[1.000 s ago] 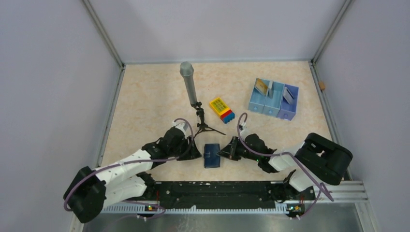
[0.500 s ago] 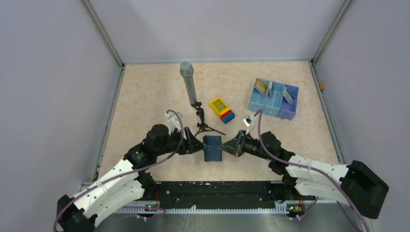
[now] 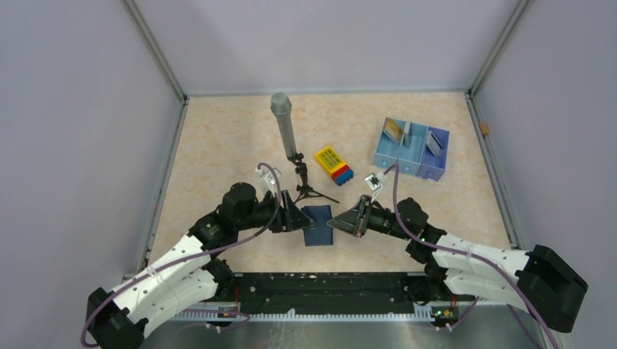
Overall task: Put the credit cards into the card holder
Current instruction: Pick up the card holder from the center of the board, then close the card holder.
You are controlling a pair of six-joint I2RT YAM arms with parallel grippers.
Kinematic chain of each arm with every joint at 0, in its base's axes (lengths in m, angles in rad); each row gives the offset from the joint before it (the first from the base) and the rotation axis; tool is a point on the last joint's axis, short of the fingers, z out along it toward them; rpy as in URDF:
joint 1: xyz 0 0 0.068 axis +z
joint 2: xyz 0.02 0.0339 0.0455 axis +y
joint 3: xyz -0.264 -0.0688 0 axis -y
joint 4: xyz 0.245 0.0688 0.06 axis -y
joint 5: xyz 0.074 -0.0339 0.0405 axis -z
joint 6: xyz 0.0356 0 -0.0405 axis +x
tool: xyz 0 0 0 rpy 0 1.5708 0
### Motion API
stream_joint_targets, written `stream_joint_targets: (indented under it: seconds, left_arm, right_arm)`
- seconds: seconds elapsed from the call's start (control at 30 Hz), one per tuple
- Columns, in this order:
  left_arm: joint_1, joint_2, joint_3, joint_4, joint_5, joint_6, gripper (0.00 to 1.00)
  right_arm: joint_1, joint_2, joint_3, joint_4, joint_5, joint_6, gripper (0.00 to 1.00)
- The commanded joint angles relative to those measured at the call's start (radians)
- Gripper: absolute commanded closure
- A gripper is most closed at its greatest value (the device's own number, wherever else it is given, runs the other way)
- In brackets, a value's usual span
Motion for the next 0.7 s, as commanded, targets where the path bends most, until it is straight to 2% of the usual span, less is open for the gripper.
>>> stream_joint_targets:
  seconds: [0.0,0.37,0.67]
  left_arm:
    - [0.005,0.008,0.003,0.095,0.095,-0.021,0.38]
    - [0.004,0.027,-0.034,0.228,0.194,-0.088,0.52]
    - [0.004,0.014,-0.073,0.291,0.195,-0.128,0.67]
  right_arm:
    - [-0.003,-0.002,0.046,0.122,-0.023,0.014,1.00]
    - [-0.002,0.035,0.057,0.103,0.001,0.006,1.00]
    - [-0.003,0.044,0.063,0.072,0.019,-0.007,1.00]
